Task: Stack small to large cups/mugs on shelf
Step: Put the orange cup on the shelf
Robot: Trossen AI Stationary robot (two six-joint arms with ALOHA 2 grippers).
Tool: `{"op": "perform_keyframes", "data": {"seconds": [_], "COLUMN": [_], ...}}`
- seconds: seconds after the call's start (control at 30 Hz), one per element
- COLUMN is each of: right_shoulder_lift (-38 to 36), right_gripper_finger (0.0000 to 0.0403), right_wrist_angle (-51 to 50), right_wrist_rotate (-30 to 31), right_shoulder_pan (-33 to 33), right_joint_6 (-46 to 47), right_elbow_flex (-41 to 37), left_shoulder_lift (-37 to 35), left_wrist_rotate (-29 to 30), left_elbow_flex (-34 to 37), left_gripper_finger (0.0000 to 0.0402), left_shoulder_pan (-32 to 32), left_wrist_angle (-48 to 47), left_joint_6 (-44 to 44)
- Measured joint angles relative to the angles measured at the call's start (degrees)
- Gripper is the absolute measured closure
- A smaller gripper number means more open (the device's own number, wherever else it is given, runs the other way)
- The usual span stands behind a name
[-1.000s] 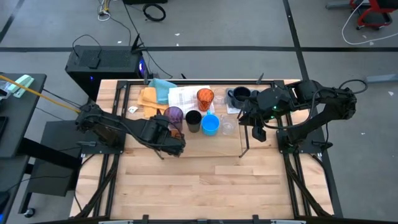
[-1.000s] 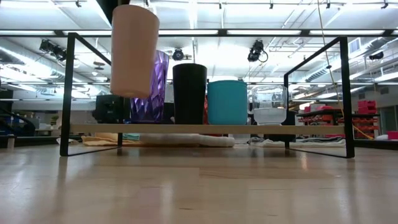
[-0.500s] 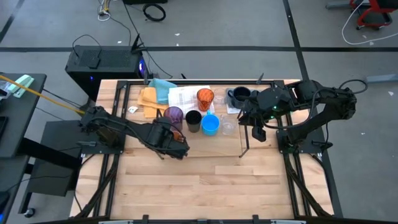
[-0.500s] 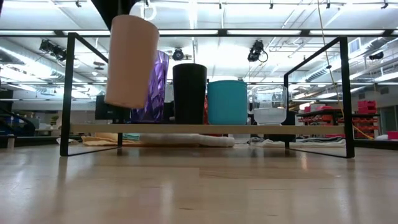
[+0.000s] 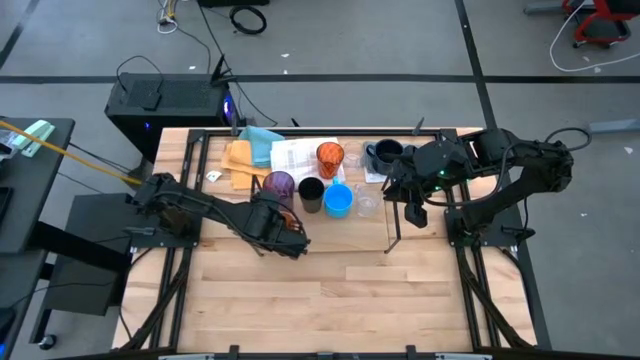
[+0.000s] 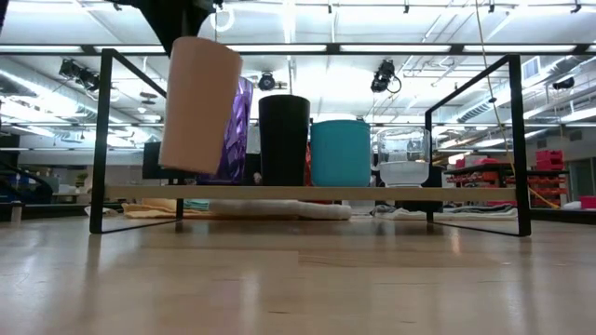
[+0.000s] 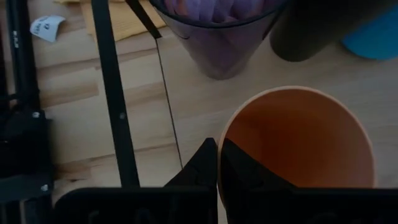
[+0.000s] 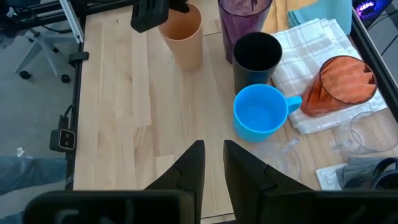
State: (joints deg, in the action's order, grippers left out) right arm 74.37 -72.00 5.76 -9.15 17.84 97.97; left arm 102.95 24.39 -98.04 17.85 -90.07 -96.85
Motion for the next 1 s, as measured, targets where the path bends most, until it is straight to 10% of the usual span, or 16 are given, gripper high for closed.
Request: {"op": "perform_keyframes", "data": {"seconds": [1.0], "right_shoulder_lift": [0.0], "right_gripper_finger": [0.0336], "right_wrist_angle": [0.04], "right_wrist_rotate": [-0.02], "right_shoulder_pan": [0.0], "right_joint_6": [0.0], "right_elbow_flex": [0.0], "left_shoulder_lift": [0.23], "left_wrist_rotate": [0.49], "left_elbow_flex": [3.9], "left_gripper_finger": [0.037], "left_shoulder_pan": [0.4], "left_wrist_angle": [2.0], "left_joint_6": [-1.48]}}
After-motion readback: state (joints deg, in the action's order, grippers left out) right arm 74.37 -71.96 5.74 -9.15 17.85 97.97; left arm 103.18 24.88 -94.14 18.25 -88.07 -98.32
